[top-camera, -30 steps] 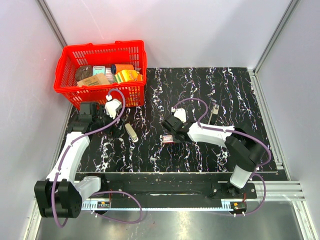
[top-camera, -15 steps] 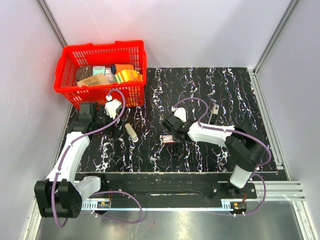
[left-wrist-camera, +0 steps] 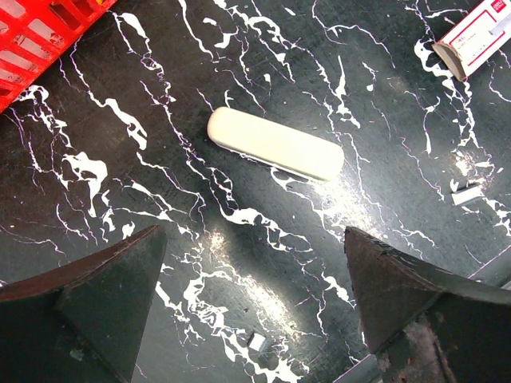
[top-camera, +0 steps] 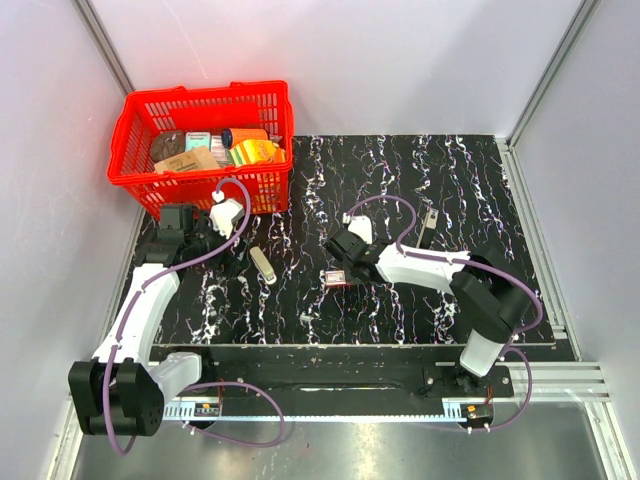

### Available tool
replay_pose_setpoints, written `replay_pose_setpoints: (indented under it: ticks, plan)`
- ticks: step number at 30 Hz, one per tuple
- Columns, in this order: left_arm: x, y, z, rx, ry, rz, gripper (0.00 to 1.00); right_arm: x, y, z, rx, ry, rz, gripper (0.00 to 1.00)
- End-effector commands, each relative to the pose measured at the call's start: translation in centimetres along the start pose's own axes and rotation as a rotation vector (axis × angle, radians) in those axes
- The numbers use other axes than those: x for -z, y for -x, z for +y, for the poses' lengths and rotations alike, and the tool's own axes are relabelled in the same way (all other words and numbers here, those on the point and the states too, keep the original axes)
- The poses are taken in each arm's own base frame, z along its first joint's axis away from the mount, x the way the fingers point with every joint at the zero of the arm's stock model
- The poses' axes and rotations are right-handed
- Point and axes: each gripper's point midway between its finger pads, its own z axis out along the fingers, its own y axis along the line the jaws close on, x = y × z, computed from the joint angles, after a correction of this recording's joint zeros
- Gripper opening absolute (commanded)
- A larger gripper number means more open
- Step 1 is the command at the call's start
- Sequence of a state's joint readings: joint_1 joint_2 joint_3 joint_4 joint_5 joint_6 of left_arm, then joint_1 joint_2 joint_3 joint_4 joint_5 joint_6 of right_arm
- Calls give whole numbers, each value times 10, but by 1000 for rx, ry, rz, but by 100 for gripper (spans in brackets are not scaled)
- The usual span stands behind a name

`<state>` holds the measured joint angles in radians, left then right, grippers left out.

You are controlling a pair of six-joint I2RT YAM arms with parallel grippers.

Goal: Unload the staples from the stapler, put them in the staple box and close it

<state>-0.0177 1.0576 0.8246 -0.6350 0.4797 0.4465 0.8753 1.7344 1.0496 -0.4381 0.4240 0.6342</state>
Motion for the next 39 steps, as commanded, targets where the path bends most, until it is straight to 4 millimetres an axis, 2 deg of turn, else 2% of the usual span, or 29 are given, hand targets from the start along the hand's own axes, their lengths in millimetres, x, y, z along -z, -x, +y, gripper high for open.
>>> replay_pose_setpoints:
  ticks: [1, 6, 11, 17, 23, 30, 33, 39]
  plan:
    - [7, 23, -1, -37, -17, -73, 99, 21, 30, 7, -48, 57, -82, 29]
    - [5, 25, -19, -81, -102, -78, 99, 48, 48, 1, -60, 82, -145, 27]
    - [-10, 17, -65, -282, -205, -26, 99, 70, 59, -20, -94, 87, -190, 26]
    - [-35, -10, -119, -526, -317, 105, 99, 68, 44, -54, -169, 64, -153, 25]
    - [-50, -47, -163, -756, -429, 191, 99, 69, 32, -70, -210, 57, -138, 25]
    - [-79, -53, -183, -868, -430, 219, 99, 77, 37, -78, -231, 61, -157, 27]
    - [-93, -54, -186, -880, -425, 239, 99, 79, 40, -79, -236, 66, -164, 27]
    - [-108, -57, -190, -887, -422, 251, 99, 79, 43, -82, -232, 72, -163, 27]
